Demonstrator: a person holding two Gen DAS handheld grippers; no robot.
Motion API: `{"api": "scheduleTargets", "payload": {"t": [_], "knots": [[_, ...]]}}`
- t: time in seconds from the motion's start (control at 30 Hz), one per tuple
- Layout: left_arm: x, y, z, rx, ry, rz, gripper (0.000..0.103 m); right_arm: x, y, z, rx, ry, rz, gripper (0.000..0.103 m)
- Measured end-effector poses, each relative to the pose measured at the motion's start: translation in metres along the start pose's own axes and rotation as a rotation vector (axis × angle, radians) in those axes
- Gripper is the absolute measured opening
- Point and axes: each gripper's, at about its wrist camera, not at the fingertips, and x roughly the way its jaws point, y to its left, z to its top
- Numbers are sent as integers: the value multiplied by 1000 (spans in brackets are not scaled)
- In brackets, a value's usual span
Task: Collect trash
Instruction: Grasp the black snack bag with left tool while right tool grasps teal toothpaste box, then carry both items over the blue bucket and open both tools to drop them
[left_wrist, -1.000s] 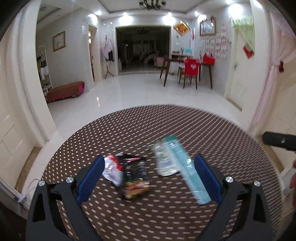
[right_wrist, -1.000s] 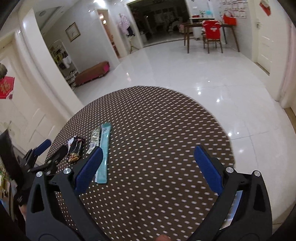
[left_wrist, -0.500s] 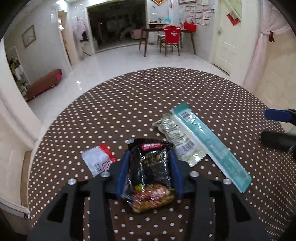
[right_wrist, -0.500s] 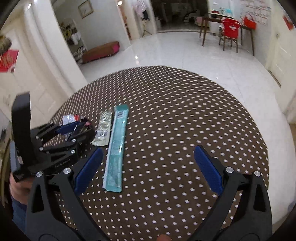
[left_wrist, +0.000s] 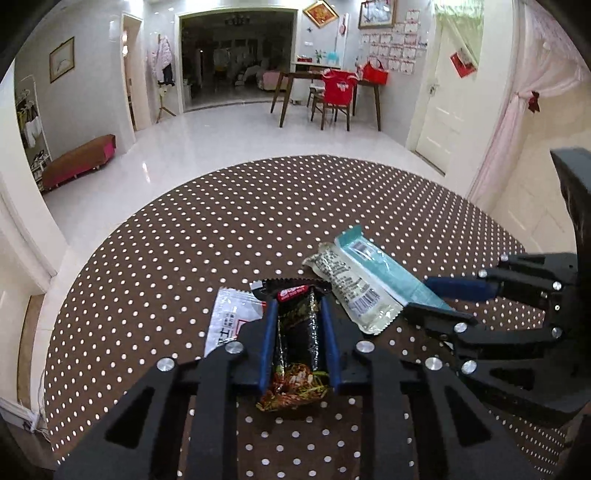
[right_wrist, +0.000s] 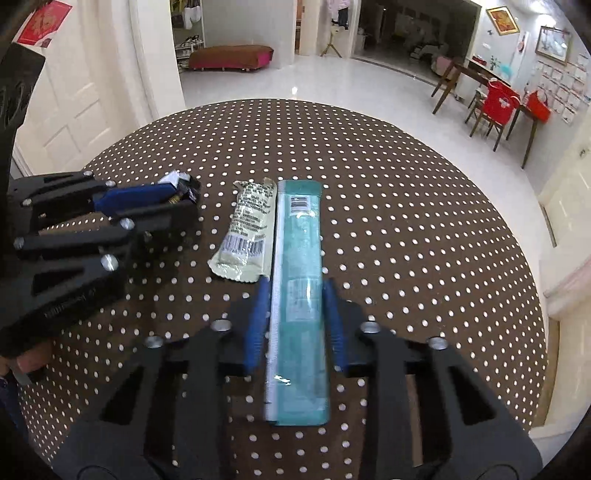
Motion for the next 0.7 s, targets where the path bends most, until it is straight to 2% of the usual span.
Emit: {"api": "scheduleTargets", "payload": {"t": [0.2,0.37,0.7], "knots": [[-15,-1,-1,-35,-49,-13,23,-8,-21,-16,70,-4,-11,27],[-36,0,-1,-55,-102,-18,23,-30,-48,-31,144,-40,35,27],[-71,-38,7,-45,-191,-45,23,-78,-74,-41,217,-149,65,27]]}}
